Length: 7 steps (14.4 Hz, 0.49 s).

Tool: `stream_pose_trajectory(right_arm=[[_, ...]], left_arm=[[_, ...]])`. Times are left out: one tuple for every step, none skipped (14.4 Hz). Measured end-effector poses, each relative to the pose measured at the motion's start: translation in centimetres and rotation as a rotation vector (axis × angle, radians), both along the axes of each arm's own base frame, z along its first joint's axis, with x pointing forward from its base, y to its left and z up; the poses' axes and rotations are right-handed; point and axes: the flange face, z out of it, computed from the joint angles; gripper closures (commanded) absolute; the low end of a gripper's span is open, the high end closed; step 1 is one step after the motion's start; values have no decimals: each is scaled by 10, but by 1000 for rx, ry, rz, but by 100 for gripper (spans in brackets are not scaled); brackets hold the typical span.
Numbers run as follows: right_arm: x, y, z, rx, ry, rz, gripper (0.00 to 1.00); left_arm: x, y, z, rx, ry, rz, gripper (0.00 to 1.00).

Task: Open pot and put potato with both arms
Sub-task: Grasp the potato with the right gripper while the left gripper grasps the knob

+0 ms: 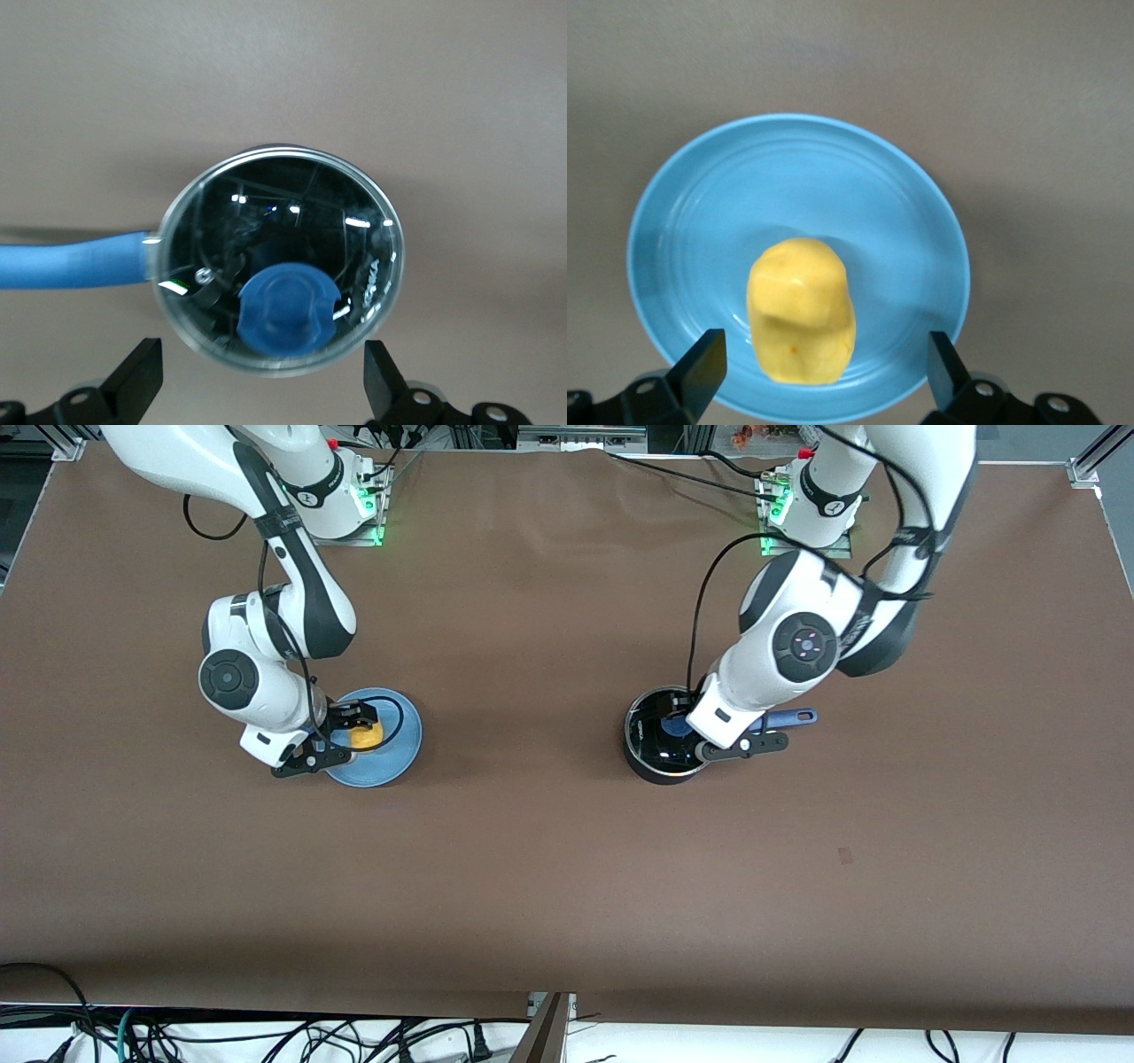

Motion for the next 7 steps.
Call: stream_pose_trajectory(right_arm=[[-5, 1, -7, 2, -12, -14, 0], [-9, 5, -11, 5, -21, -19, 0], [-12, 10, -13, 8, -28, -26, 0], [-14, 13, -14, 11, -35, -31, 0], [-15, 15, -15, 13, -44, -33, 0], [-16, 14, -17, 16, -54, -34, 0], [-18, 14, -20, 19, -65, -35, 0]], left_arm=[[-4, -3, -12, 4, 3, 13, 0], [-7, -6, -20, 7, 8, 21, 0], [-8, -10, -26, 8, 12, 22, 0], [-9, -13, -30, 8, 11, 20, 0], [-11, -17, -35, 10, 12, 13, 0], [-14, -21, -39, 14, 16, 5, 0], [-16, -25, -42, 18, 19, 4, 0]])
